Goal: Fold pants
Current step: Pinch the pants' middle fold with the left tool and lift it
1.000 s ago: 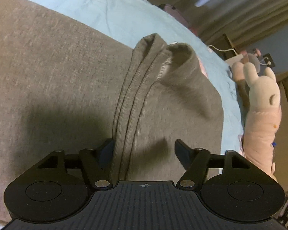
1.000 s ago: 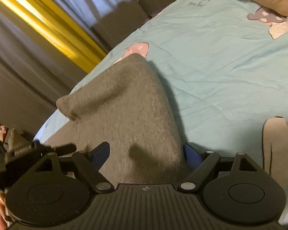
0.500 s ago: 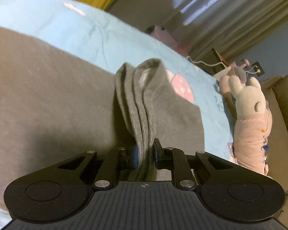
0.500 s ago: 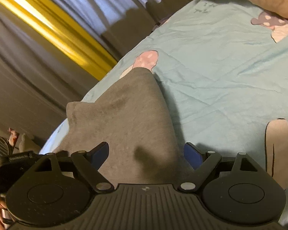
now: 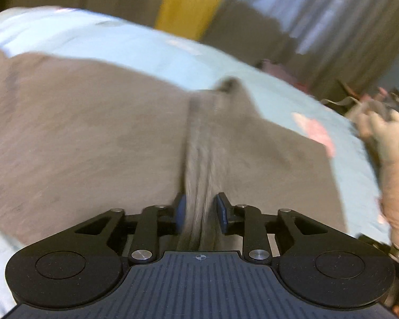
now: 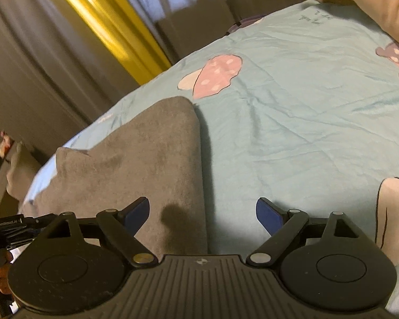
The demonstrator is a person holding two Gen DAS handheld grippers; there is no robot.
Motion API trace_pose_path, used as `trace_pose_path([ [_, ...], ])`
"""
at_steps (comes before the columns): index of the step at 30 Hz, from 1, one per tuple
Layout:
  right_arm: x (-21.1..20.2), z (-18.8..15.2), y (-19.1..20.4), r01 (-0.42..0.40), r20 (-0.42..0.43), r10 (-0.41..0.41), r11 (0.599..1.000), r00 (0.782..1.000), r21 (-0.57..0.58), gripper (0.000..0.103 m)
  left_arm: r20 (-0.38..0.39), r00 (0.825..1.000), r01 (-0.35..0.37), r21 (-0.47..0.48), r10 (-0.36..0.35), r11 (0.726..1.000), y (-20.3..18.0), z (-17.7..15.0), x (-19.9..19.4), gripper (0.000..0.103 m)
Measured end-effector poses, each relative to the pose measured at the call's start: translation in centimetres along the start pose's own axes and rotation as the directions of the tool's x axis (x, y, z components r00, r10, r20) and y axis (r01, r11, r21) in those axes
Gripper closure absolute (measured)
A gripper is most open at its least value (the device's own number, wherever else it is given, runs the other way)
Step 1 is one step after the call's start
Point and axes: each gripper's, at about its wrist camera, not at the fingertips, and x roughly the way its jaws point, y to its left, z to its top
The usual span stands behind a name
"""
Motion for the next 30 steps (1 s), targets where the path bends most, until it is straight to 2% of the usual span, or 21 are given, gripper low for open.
trace_pose_path([
  [1, 0.1, 0.0, 0.2, 0.008, -0.004, -0.008, 1.000, 1.000, -0.013, 0.015, 0.016, 1.000, -0.016, -0.020, 0.016, 1.000, 0.4, 0.1, -0.2, 0.073],
  [2, 0.2, -0.1, 0.5, 0.014, -0.006, -0.015, 1.000, 1.000, -0.026, 0.015, 0.027, 0.999, -0.020, -0.036, 0.021, 0.999, 0.4, 0.4, -0.3, 0.067],
  [5, 0.6, -0.4, 1.4, 0.025, -0.009, -0.026, 0.997, 1.000, -0.071, 0.015, 0.074, 0.997, 0.011, -0.041, -0.008, 0.999, -0.4, 1.8, -0.9, 0.039],
  [8, 1.3, -0.5, 2.1, 0.043, -0.028, -0.046, 0.994, 0.999, -0.101, 0.015, 0.131, 0.990, 0.043, 0.010, -0.044, 0.999, -2.3, 3.4, -1.0, 0.028],
  [10, 1.6, -0.8, 2.5, 0.050, -0.040, -0.055, 0.991, 0.998, -0.122, 0.015, 0.154, 0.987, 0.042, 0.033, -0.047, 0.999, -3.3, 4.4, -0.4, 0.025],
  [13, 1.4, -1.1, 2.7, 0.057, -0.038, -0.062, 0.989, 0.997, -0.136, 0.015, 0.130, 0.991, 0.025, 0.060, -0.032, 0.998, -4.4, 5.9, 1.5, 0.033],
  [16, 1.4, -1.1, 2.3, 0.057, -0.036, -0.061, 0.992, 0.997, -0.112, 0.015, 0.096, 0.995, -0.032, 0.104, 0.021, 0.994, -5.3, 6.6, 3.8, 0.059],
  [17, 1.5, -1.1, 2.1, 0.057, -0.039, -0.061, 0.994, 0.997, -0.098, 0.015, 0.089, 0.994, -0.077, 0.131, 0.066, 0.988, -5.5, 6.8, 4.7, 0.093],
  [18, 1.6, -1.0, 1.8, 0.060, -0.044, -0.064, 0.995, 0.997, -0.085, 0.015, 0.090, 0.990, -0.122, 0.158, 0.109, 0.980, -5.7, 6.7, 5.2, 0.098],
  [20, 1.9, -0.9, 1.5, 0.065, -0.050, -0.068, 0.996, 0.996, -0.065, 0.015, 0.136, 0.977, -0.188, 0.217, 0.161, 0.958, -6.0, 6.5, 5.4, 0.098],
  [21, 1.9, -0.9, 1.4, 0.063, -0.051, -0.066, 0.996, 0.997, -0.059, 0.015, 0.177, 0.965, -0.232, 0.244, 0.192, 0.942, -6.3, 6.2, 5.1, 0.101],
  [23, 1.9, -0.9, 1.3, 0.060, -0.049, -0.062, 0.997, 0.997, -0.055, 0.015, 0.287, 0.898, -0.412, 0.288, 0.333, 0.864, -6.6, 5.8, 4.7, 0.101],
  [24, 1.8, -0.9, 1.3, 0.057, -0.048, -0.060, 0.997, 0.997, -0.055, 0.015, 0.295, 0.883, -0.447, 0.292, 0.364, 0.846, -6.5, 5.8, 4.6, 0.101],
  [25, 1.8, -0.9, 1.4, 0.056, -0.047, -0.058, 0.997, 0.997, -0.055, 0.015, 0.275, 0.896, -0.422, 0.287, 0.348, 0.860, -6.0, 5.9, 4.2, 0.101],
  [26, 1.8, -0.9, 1.4, 0.055, -0.045, -0.058, 0.997, 0.997, -0.056, 0.015, 0.227, 0.933, -0.337, 0.274, 0.280, 0.901, -5.4, 5.9, 3.5, 0.095],
  [27, 1.8, -0.9, 1.5, 0.054, -0.045, -0.056, 0.997, 0.997, -0.057, 0.015, 0.185, 0.960, -0.256, 0.258, 0.212, 0.932, -5.0, 5.7, 2.9, 0.084],
  [28, 1.8, -0.8, 1.5, 0.052, -0.043, -0.054, 0.997, 0.998, -0.058, 0.015, 0.159, 0.978, -0.174, 0.243, 0.138, 0.954, -4.7, 5.0, 2.1, 0.077],
  [30, 1.7, -0.8, 1.6, 0.050, -0.035, -0.052, 0.997, 0.998, -0.062, 0.015, 0.155, 0.983, -0.130, 0.242, 0.094, 0.961, -4.5, 3.5, 1.3, 0.040],
])
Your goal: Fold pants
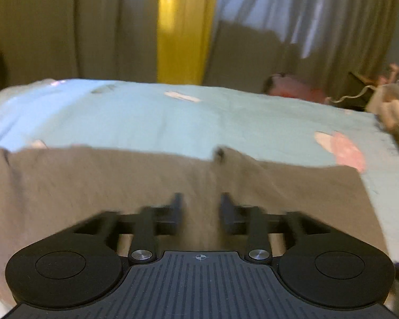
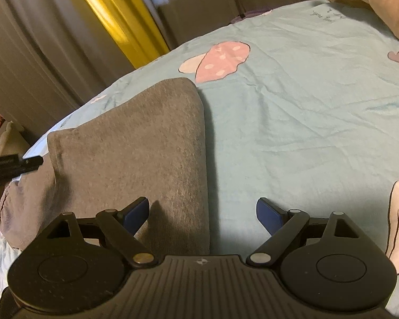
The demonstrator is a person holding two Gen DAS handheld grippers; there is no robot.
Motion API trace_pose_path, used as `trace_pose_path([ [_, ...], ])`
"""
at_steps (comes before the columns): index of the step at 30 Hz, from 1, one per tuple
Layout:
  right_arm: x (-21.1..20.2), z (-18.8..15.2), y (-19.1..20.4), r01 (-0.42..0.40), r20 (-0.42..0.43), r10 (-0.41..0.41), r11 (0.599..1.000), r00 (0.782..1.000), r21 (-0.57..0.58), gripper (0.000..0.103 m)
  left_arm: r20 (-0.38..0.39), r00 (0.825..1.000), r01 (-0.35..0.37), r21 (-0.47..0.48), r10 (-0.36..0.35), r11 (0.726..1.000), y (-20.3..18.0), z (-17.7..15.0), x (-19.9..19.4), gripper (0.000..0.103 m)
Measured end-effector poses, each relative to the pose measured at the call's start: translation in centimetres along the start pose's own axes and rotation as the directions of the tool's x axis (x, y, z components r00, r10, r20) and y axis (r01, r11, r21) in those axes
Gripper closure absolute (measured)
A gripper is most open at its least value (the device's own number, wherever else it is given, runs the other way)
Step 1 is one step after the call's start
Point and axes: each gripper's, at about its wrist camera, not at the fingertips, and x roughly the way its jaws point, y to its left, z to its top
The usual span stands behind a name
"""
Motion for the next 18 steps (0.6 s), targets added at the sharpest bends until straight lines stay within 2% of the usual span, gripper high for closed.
trace_pose_path([
  [1, -0.1, 0.0, 0.1, -0.001, 0.004, 0.001, 1.000, 1.000, -0.004, 0.015, -0.004, 1.000, 0.002, 0.003, -0.002, 1.000, -0.3, -0.9, -0.2, 0.036],
  [3, -0.3, -0.1, 0.2, -0.001, 0.008, 0.001, 1.000, 1.000, -0.013, 0.015, -0.053, 0.998, 0.018, 0.021, -0.017, 1.000, -0.5, -2.7, 0.3, 0.036],
  [6, -0.8, -0.1, 0.4, 0.008, 0.024, -0.007, 1.000, 1.000, -0.026, 0.015, -0.190, 0.981, -0.039, 0.036, 0.046, 0.999, -0.5, -4.3, 2.7, 0.039],
  [8, -1.3, -0.1, 0.6, 0.013, 0.043, -0.011, 0.999, 0.999, -0.035, 0.015, -0.161, 0.986, -0.045, 0.024, 0.048, 0.999, -0.3, -5.0, 2.3, 0.039],
  [11, -2.2, -0.3, 1.4, 0.031, 0.089, -0.024, 0.997, 0.996, -0.073, 0.015, -0.164, 0.986, -0.034, 0.021, 0.037, 0.999, -0.1, -5.0, 1.7, 0.046],
  [13, -3.1, -0.5, 2.4, 0.042, 0.143, -0.025, 0.992, 0.989, -0.115, 0.023, -0.164, 0.986, -0.035, 0.019, 0.038, 0.999, -0.1, -5.5, 0.9, 0.047],
  [15, -3.7, -0.8, 3.5, 0.049, 0.182, -0.022, 0.988, 0.983, -0.148, 0.039, -0.152, 0.988, -0.031, 0.006, 0.032, 0.999, 0.1, -5.6, 0.7, 0.052],
  [18, -3.3, -1.9, 5.0, 0.032, 0.177, 0.000, 0.984, 0.984, -0.177, 0.053, -0.142, 0.990, -0.022, -0.010, 0.021, 1.000, -0.2, -6.1, 0.1, 0.063],
])
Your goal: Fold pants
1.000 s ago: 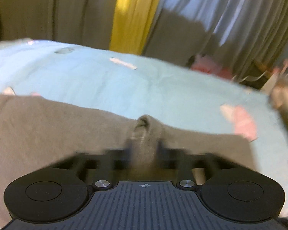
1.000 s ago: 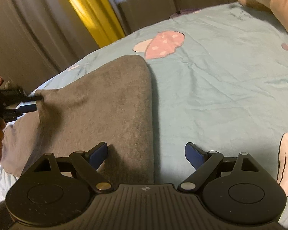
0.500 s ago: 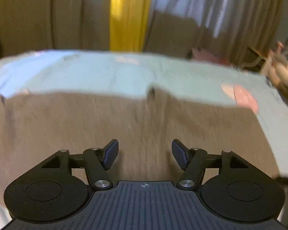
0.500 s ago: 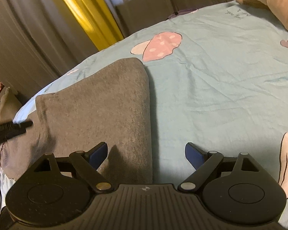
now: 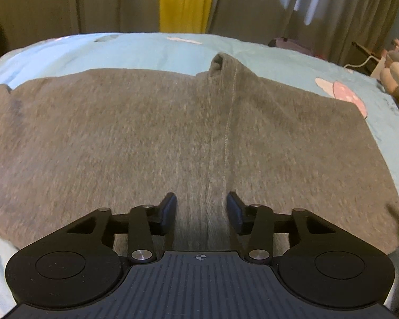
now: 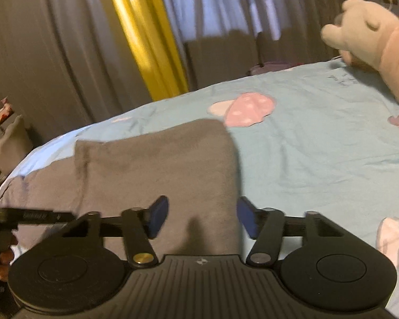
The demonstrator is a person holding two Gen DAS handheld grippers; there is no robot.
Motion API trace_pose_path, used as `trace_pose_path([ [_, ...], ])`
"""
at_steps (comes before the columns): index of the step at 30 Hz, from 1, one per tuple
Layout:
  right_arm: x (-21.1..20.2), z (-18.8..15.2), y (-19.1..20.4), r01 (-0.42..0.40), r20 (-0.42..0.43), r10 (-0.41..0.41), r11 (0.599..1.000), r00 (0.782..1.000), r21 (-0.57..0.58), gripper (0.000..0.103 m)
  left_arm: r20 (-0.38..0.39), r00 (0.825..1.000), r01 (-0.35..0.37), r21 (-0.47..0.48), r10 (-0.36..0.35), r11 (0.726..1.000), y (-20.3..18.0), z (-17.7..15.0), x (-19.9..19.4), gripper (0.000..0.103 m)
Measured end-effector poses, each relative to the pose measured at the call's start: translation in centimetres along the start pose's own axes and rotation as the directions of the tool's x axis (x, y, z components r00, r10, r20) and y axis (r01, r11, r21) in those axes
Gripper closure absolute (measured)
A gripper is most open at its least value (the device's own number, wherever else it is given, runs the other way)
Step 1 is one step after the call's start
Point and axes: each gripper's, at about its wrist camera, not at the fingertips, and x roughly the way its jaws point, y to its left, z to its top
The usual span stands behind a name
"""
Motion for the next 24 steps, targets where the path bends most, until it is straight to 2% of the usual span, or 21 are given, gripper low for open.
trace_pose_path([
  [2, 0.9, -0.7, 0.8, 0.012, -0.038, -0.014, 0.999, 0.999, -0.048, 0.060, 0.007, 1.000, -0.005, 0.009, 0.005, 1.000, -0.2, -0.3, -0.6, 0.067],
  [3, 1.5, -0.8, 1.3, 0.033, -0.059, -0.038, 0.996, 0.998, -0.083, 0.061, 0.016, 1.000, -0.020, 0.017, 0.020, 1.000, -0.3, -0.5, -0.9, 0.073],
  [7, 2.9, -0.6, 1.2, 0.054, -0.111, -0.063, 0.995, 0.992, -0.084, 0.061, 0.043, 0.996, -0.080, 0.024, 0.079, 0.996, 0.1, -0.6, -1.3, 0.070],
  [9, 3.2, -0.6, 1.0, 0.062, -0.115, -0.071, 0.995, 0.991, -0.075, 0.061, 0.033, 0.986, -0.162, 0.021, 0.161, 0.987, 0.6, -0.6, -1.2, 0.070],
  [11, 3.4, -0.5, 1.1, 0.071, -0.112, -0.080, 0.994, 0.991, -0.083, 0.061, -0.002, 0.982, -0.189, -0.015, 0.189, 0.982, 2.0, -0.7, -1.0, 0.068],
  [13, 3.8, -0.4, 1.5, 0.080, -0.103, -0.090, 0.992, 0.991, -0.102, 0.062, 0.008, 0.991, -0.134, -0.126, 0.136, 0.983, 3.9, -0.8, -1.8, 0.062],
  [14, 4.0, -0.3, 1.7, 0.083, -0.097, -0.095, 0.989, 0.991, -0.119, 0.062, 0.024, 0.992, -0.119, -0.174, 0.125, 0.977, 4.8, -0.9, -2.3, 0.049],
  [16, 4.4, 0.0, 2.3, 0.088, -0.090, -0.101, 0.987, 0.991, -0.138, 0.062, 0.077, 0.983, -0.144, -0.260, 0.170, 0.955, 6.3, -1.1, -3.3, 0.038],
  [18, 5.5, 0.5, 3.0, 0.080, -0.097, -0.095, 0.985, 0.991, -0.152, 0.062, 0.131, 0.967, -0.163, -0.349, 0.220, 0.923, 7.9, -1.6, -4.2, 0.036],
  [19, 6.1, 0.8, 3.5, 0.070, -0.101, -0.087, 0.985, 0.991, -0.160, 0.062, 0.154, 0.956, -0.167, -0.409, 0.248, 0.897, 8.8, -2.0, -4.7, 0.036],
  [21, 7.5, 1.3, 4.8, 0.053, -0.109, -0.075, 0.980, 0.991, -0.189, 0.062, 0.201, 0.929, -0.167, -0.518, 0.310, 0.839, 10.3, -2.8, -5.4, 0.026],
  [23, 9.4, 1.9, 6.5, 0.032, -0.121, -0.059, 0.976, 0.991, -0.213, 0.064, 0.222, 0.908, -0.151, -0.616, 0.354, 0.773, 11.7, -3.7, -5.7, 0.025],
  [24, 10.3, 2.2, 7.3, 0.024, -0.127, -0.053, 0.975, 0.991, -0.223, 0.066, 0.226, 0.904, -0.138, -0.648, 0.362, 0.749, 12.3, -4.0, -5.7, 0.025],
])
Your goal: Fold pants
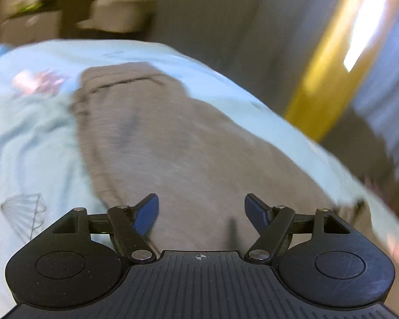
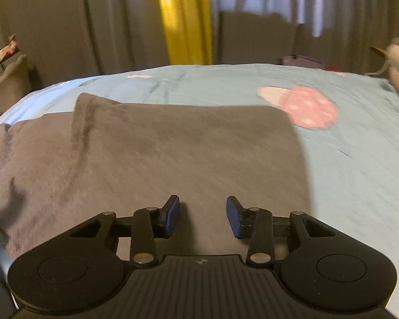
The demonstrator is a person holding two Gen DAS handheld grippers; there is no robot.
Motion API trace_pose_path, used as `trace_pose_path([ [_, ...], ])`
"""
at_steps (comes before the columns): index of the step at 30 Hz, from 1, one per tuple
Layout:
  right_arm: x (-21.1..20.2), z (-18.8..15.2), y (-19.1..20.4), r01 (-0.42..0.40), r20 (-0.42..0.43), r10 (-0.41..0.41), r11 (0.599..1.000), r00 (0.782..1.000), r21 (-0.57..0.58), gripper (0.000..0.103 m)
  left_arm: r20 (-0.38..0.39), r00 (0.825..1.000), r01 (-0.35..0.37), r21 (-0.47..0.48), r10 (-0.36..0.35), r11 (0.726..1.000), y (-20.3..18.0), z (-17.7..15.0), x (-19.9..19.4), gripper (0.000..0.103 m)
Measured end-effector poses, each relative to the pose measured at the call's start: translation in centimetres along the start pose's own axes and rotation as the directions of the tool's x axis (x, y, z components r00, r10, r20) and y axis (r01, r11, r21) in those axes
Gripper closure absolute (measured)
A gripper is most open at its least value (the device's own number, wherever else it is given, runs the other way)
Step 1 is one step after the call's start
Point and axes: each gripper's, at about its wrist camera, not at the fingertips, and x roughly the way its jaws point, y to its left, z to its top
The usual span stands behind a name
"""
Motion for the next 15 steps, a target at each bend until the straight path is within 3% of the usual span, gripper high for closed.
trace_pose_path([
  [3, 2.3, 2.0, 2.9, -0.043, -0.007, 0.043, 0.998, 0.999, -0.038, 0.075, 0.006, 1.000, -0.005, -0.086, 0.006, 0.996, 1.2, 0.3, 0.6, 0.026],
  [8, 6.4, 5.8, 8.4, -0.068, 0.013, 0.070, 0.990, 0.997, -0.122, 0.075, 0.021, 1.000, -0.013, -0.066, 0.014, 0.998, 0.7, 0.1, 1.1, 0.024],
  [12, 9.2, 8.8, 10.4, -0.049, 0.018, 0.050, 0.997, 0.999, -0.052, 0.075, 0.010, 1.000, -0.019, -0.063, 0.020, 0.998, 0.7, -0.2, 1.6, 0.023],
  [15, 9.4, 8.7, 10.0, -0.056, 0.002, 0.056, 0.998, 0.998, -0.022, 0.075, 0.009, 1.000, -0.020, -0.064, 0.021, 0.998, 0.7, -0.3, 1.6, 0.022],
])
